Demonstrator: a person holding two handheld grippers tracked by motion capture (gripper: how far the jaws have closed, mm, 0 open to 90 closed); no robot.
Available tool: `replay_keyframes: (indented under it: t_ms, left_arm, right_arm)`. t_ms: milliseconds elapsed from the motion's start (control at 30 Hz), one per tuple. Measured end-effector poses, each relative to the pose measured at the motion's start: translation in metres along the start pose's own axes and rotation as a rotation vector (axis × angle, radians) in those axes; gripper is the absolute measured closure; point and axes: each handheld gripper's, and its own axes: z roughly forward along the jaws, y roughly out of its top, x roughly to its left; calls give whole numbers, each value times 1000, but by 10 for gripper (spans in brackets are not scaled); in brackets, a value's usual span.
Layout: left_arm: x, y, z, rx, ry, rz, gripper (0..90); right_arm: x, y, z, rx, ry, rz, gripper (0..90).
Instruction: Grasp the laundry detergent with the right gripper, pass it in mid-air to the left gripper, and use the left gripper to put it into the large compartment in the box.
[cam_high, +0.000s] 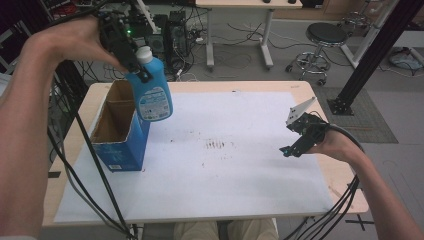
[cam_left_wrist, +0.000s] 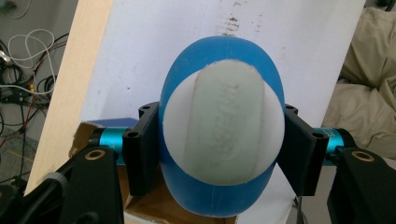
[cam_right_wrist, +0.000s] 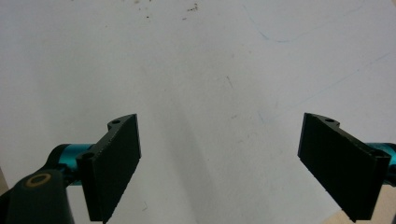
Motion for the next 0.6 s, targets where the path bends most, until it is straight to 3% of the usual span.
replay_keyframes:
  t_ms: [333,600]
  left_arm:
    - [10,-35,-23,4,46,-68,381]
    - [14,-61,-32,29,76,-119,382]
  right_arm:
    - [0,-2,6,18,-2,7,124]
    - [2,-2,12,29,-2,-1,124]
